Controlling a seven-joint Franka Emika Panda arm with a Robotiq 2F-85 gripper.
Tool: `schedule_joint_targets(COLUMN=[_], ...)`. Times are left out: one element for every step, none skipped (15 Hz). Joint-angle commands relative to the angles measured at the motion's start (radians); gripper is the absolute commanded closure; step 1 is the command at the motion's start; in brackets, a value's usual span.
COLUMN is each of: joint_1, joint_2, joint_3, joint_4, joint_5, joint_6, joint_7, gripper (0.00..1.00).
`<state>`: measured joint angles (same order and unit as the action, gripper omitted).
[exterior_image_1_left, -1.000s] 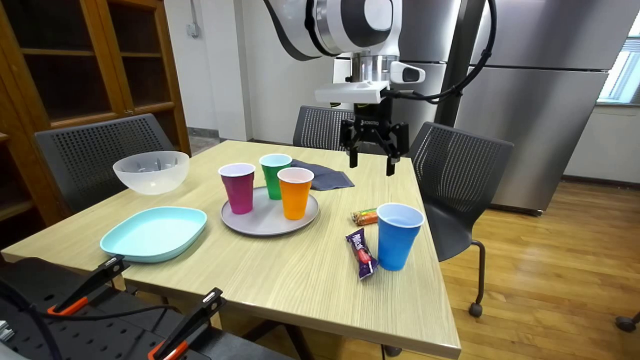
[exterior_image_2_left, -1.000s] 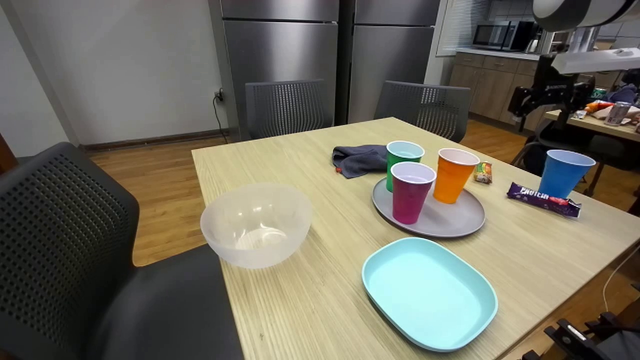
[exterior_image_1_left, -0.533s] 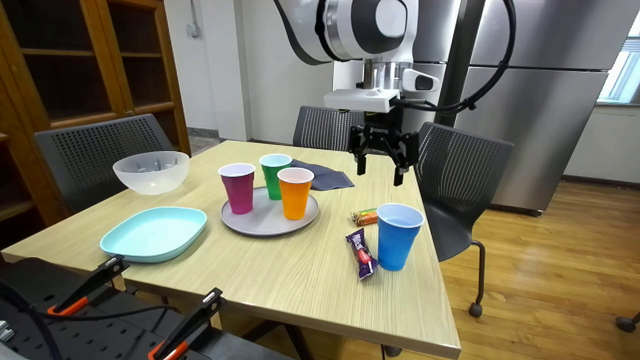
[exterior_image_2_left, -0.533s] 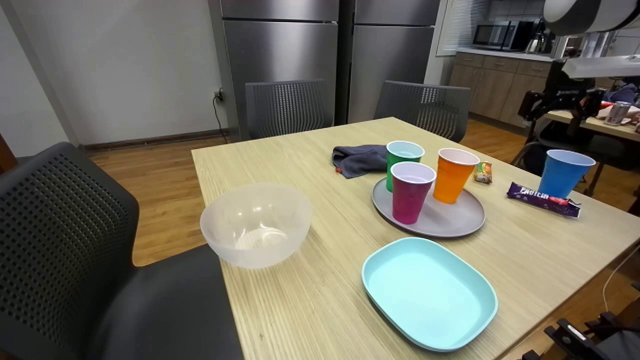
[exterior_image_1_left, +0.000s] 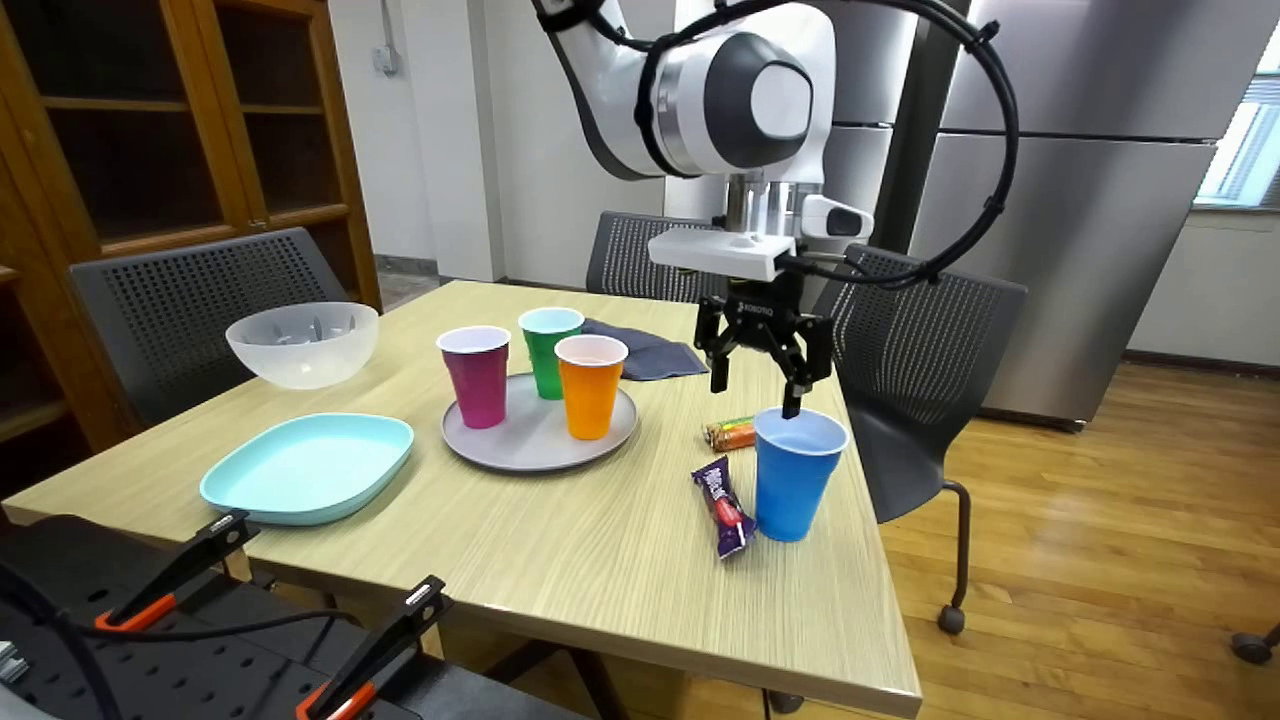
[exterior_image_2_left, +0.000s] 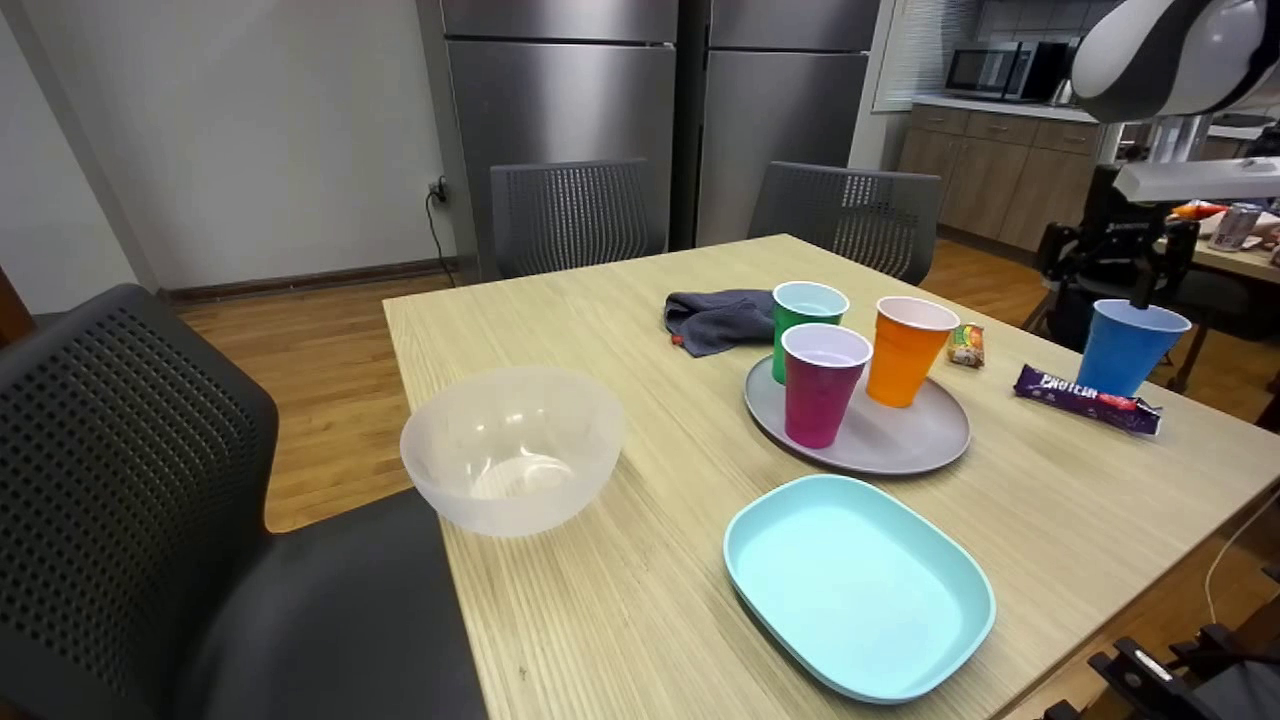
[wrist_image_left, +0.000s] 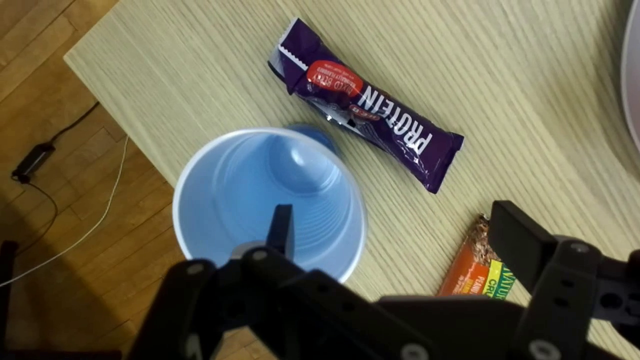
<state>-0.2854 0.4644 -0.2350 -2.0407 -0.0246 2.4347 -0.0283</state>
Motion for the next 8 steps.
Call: schedule_joint_targets(joint_1=[-0.011,-0.012,-0.012,-0.013,-0.014,-0.015,-0.017,-0.018], joint_2=[0.04,0.049,0.055,0.061,0.065,0.067,0.067,0.069], joint_3=[0.008,0.008,0.008,0.008,0.009,0.01,0.012,0.012], joint_4=[0.031,0.034,0.037,0.04,0.042,0.043,0.043,0.045], joint_5=[0.018,0.019,0.018,0.019,0.019,0.019,0.021,0.021], joint_6=[0.019,0.026,0.033,0.037,0.04,0.043,0.046,0.047], joint_7=[0.002,0.003,0.003,0.003,0.001,-0.002,-0.006,-0.008], gripper=[0.0,0.0,0.0,0.0,0.0,0.0,0.25,0.28])
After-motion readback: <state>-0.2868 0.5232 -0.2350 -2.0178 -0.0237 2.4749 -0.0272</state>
